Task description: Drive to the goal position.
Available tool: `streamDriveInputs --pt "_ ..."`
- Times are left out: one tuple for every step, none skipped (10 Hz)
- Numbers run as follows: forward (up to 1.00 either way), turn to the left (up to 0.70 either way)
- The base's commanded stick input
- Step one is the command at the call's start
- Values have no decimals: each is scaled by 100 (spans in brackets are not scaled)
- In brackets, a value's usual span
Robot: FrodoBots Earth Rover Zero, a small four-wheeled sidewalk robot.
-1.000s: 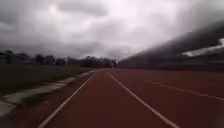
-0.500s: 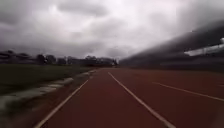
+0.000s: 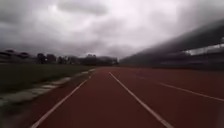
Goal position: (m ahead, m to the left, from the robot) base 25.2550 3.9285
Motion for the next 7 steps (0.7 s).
streamDriveInputs --pt "70 0" --pt "70 0" --pt "70 0" --pt "70 0" --pt "70 0" --pt "70 0" --pt "70 0"
